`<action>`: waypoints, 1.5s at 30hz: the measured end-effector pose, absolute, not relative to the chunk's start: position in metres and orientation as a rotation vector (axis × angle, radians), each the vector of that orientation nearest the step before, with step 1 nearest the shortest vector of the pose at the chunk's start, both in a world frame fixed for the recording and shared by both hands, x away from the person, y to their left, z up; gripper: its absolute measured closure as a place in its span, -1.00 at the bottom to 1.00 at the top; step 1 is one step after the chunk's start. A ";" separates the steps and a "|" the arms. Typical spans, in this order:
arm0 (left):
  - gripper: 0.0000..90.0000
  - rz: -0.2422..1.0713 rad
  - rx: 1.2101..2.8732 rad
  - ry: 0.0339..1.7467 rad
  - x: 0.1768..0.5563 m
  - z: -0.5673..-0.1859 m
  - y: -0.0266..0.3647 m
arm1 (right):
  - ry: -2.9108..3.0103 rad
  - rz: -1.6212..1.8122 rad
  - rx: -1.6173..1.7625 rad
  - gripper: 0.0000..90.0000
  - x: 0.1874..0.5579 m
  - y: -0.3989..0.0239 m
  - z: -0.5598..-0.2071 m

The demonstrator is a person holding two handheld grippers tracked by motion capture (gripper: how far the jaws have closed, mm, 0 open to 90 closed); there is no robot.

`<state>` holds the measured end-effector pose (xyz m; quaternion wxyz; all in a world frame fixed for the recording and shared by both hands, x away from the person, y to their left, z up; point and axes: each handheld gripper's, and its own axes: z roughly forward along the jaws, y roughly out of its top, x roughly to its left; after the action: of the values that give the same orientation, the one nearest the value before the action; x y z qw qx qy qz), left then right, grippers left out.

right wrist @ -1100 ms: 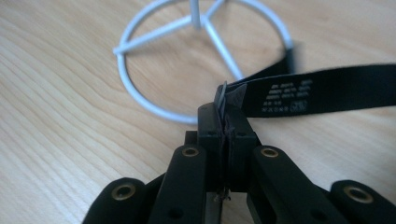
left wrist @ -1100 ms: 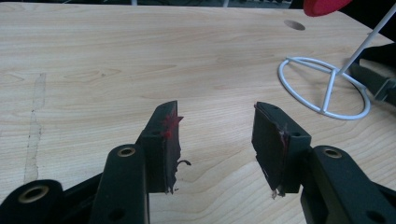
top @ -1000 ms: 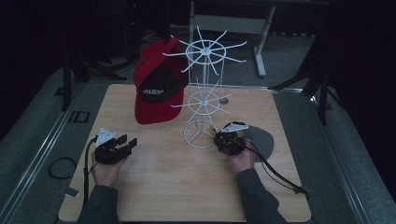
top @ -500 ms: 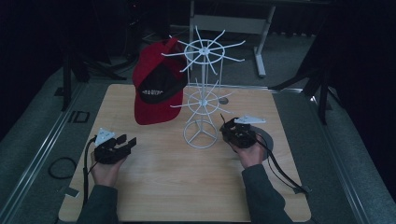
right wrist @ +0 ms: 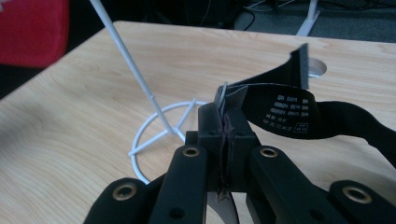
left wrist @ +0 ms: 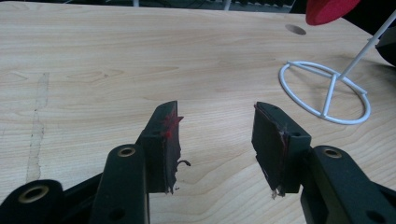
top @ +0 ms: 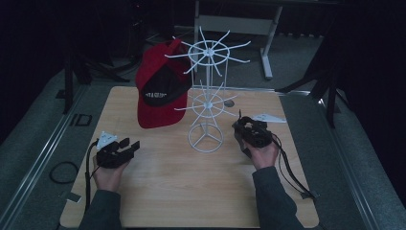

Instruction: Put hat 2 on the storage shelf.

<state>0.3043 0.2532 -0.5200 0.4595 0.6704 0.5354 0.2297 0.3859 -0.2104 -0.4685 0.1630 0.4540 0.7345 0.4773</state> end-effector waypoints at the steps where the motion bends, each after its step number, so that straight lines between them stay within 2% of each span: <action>1: 0.16 0.565 1.650 1.319 0.304 -0.520 0.253 | 2.088 1.373 1.301 0.95 0.386 -0.212 -0.467; 19: 0.16 0.537 1.639 1.337 0.306 -0.524 0.256 | 1.948 1.536 1.359 0.96 0.385 -0.238 -0.441; 45: 0.15 0.545 1.650 1.349 0.307 -0.526 0.255 | 1.881 1.635 1.301 0.96 0.380 -0.254 -0.398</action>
<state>0.3074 0.2552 -0.5258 0.4538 0.6683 0.5465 0.2207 0.3796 -0.2540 -0.3981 0.1643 0.4565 0.6599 0.5737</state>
